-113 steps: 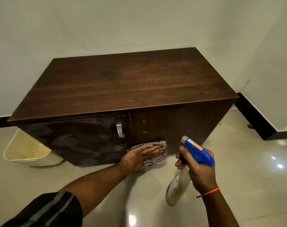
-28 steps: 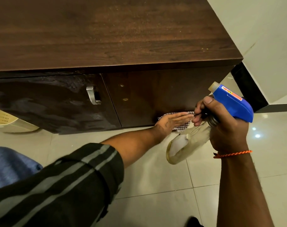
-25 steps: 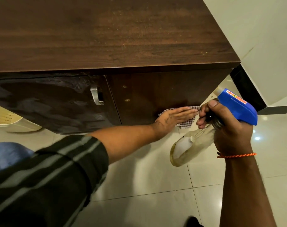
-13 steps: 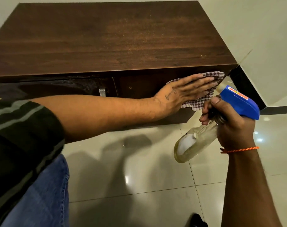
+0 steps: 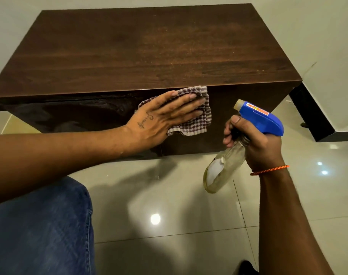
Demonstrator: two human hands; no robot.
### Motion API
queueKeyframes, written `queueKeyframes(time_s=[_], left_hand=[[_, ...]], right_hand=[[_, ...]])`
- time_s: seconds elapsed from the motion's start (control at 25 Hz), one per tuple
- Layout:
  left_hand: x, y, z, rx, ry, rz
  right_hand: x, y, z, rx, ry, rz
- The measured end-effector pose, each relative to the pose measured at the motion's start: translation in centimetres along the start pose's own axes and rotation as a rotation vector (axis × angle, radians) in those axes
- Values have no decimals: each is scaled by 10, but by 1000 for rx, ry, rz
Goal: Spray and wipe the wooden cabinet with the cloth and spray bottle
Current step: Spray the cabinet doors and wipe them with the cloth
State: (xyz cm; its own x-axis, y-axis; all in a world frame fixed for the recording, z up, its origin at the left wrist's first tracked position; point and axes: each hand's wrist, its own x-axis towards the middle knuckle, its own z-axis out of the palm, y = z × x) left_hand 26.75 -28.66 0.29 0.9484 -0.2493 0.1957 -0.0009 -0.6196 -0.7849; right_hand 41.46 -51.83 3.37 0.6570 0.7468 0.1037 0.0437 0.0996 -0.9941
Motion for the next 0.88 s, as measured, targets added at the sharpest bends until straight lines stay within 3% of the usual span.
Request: queueKeyframes(time_s=[0.08,0.2,0.44,0.48,0.6,0.76,0.84,0.88], left_hand=[[0,20,9,-96,-107,15],[1,70,41,-32,-351,131],[-18,173,101,-32,-564,354],[-22,181,105,-48,-557,359],[-26,195,127,-138,-331,366],[-25,188,115,-496,-249,231],[-30,184,87,-872,-258,69],[-33,180,65,-1148,-277,-96]], right_hand=[[0,3,0,-6,0,12],[-1,8,1,1,17,20],[-3,24,-4,7,55,47],[-5,24,-5,11,64,50],[-5,30,-6,10,79,71],[-6,31,12,-10,39,74],[-7,28,27,-16,15,61],[-7,25,37,-21,4,51]])
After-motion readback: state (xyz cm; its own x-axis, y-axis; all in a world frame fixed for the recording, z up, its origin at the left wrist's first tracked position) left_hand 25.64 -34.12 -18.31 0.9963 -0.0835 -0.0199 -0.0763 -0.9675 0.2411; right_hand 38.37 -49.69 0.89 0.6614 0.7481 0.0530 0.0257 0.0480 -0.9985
